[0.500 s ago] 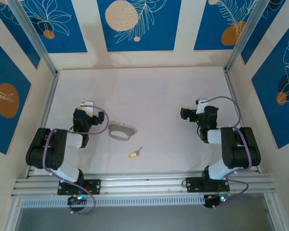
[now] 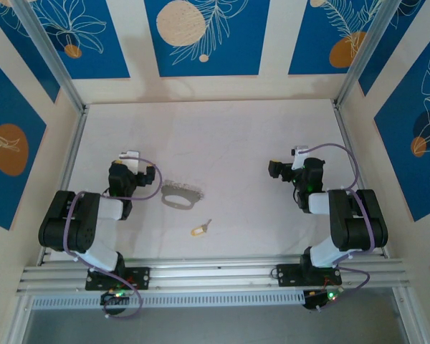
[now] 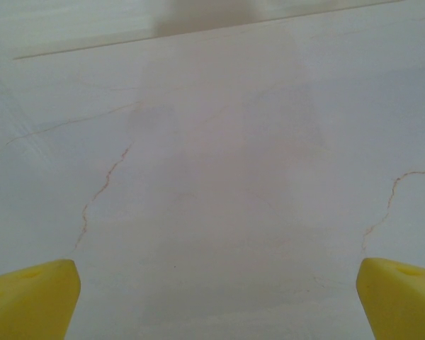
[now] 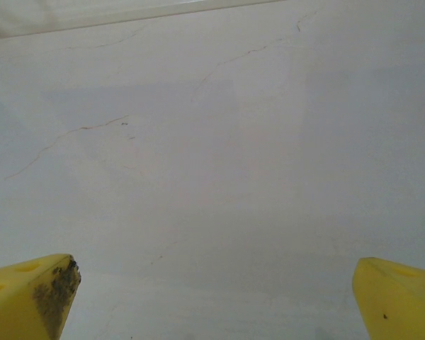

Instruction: Put the keys on the keyring

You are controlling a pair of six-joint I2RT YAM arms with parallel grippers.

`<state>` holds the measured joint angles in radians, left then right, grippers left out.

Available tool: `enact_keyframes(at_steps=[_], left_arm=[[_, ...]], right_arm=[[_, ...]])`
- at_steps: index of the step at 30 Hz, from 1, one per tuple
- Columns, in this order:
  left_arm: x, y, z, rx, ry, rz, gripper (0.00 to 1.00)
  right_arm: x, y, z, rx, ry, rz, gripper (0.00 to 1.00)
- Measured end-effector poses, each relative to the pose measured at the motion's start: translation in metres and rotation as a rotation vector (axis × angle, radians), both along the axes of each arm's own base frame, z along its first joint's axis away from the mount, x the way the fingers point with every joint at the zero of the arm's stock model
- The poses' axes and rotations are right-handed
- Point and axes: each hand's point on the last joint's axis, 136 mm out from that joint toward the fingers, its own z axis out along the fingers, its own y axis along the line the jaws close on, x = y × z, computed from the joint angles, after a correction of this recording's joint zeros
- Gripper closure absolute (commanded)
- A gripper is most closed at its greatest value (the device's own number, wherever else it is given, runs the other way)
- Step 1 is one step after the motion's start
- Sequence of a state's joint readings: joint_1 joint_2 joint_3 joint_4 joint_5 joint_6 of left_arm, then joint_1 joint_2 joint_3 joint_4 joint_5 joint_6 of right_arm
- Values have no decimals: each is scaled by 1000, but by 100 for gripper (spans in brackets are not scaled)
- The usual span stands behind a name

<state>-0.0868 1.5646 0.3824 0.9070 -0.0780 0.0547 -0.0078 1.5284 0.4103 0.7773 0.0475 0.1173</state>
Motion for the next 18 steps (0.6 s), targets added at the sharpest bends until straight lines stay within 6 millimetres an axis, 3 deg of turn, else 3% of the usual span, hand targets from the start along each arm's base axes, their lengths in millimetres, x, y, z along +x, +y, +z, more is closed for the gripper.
enact_keyframes(at_steps=[11, 14, 18], left_arm=[[-1, 0, -2, 1, 9, 0, 0], [-1, 0, -2, 1, 10, 0, 0], [-3, 0, -1, 3, 29, 0, 0]], right_arm=[[0, -1, 0, 7, 0, 4, 1], [0, -2, 1, 11, 0, 8, 5], [-4, -2, 5, 15, 26, 6, 1]])
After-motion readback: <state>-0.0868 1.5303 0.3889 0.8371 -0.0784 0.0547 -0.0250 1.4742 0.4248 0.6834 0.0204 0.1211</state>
